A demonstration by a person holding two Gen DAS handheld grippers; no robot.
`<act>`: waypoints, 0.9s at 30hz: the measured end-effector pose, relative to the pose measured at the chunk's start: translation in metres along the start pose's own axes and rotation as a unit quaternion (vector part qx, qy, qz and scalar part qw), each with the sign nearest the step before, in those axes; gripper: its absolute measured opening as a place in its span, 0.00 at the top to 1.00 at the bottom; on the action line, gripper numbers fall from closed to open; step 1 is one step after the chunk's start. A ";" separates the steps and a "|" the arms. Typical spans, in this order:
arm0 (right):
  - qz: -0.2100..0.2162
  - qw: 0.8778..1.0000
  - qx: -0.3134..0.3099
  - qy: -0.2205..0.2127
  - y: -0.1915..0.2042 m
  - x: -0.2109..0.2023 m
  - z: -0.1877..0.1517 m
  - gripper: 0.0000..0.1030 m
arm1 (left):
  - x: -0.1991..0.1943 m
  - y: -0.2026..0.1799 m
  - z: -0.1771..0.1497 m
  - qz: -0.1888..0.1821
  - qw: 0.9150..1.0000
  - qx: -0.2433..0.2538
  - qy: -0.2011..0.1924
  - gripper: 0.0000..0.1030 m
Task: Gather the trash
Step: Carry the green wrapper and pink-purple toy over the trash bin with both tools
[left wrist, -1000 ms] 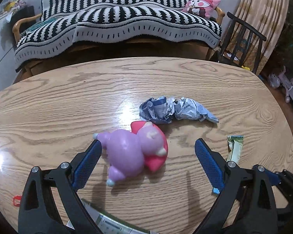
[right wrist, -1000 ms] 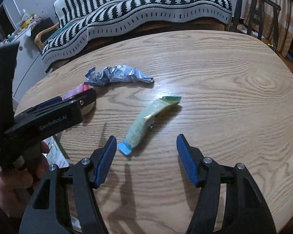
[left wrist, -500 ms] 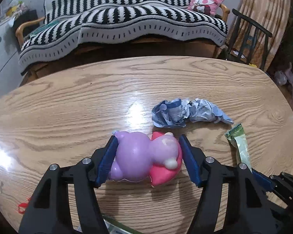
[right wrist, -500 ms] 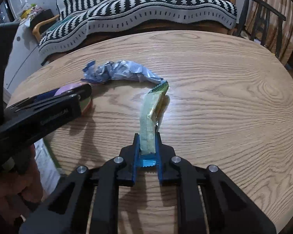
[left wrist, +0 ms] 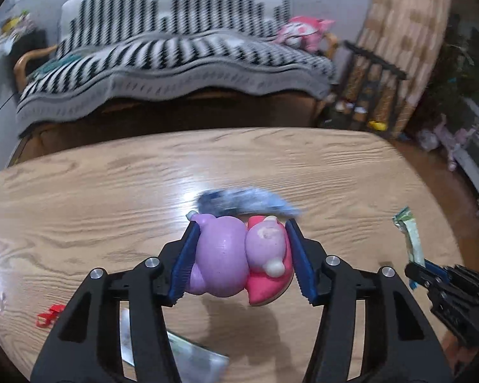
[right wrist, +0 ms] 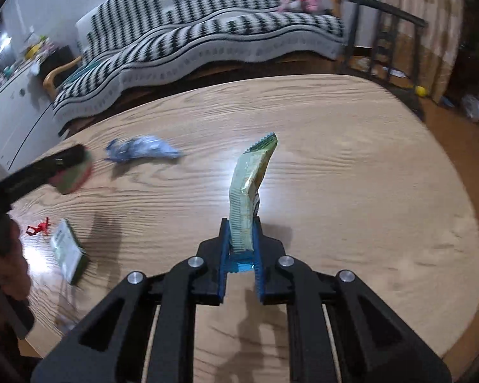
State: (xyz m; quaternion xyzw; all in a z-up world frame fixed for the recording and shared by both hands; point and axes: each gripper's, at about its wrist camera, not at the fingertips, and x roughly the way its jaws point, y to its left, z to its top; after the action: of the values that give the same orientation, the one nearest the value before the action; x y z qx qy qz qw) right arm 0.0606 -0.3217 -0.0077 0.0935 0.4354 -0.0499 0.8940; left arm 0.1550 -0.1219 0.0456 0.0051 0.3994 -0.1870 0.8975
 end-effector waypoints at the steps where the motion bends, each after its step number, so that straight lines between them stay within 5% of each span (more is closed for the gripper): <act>1: -0.005 1.000 0.006 -0.003 -0.011 -0.006 -0.003 0.87 | -0.005 -0.013 -0.001 -0.013 1.000 0.007 -0.003 0.48; 5: -0.041 0.998 0.045 -0.017 -0.083 -0.046 -0.026 0.87 | -0.015 -0.084 -0.019 -0.071 0.996 0.056 -0.001 0.48; 9: -0.077 0.992 0.100 -0.025 -0.163 -0.085 -0.064 0.87 | -0.026 -0.178 -0.052 -0.147 0.981 0.128 0.009 0.48; 17: -0.124 0.969 0.212 0.000 -0.301 -0.133 -0.162 0.87 | -0.044 -0.345 -0.135 -0.287 0.925 0.244 0.046 0.48; 22: -0.118 0.960 0.249 0.041 -0.361 -0.135 -0.218 0.86 | -0.023 -0.410 -0.193 -0.305 0.900 0.298 0.089 0.48; 27: -0.104 0.959 0.256 0.068 -0.383 -0.133 -0.245 0.86 | 0.009 -0.450 -0.239 -0.294 0.887 0.334 0.125 0.48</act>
State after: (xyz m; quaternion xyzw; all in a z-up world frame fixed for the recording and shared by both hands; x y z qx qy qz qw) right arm -0.2749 -0.6440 -0.0979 0.2767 0.4750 -0.2454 0.7985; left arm -0.1638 -0.5050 -0.0604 0.2101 0.4060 -0.5622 0.6892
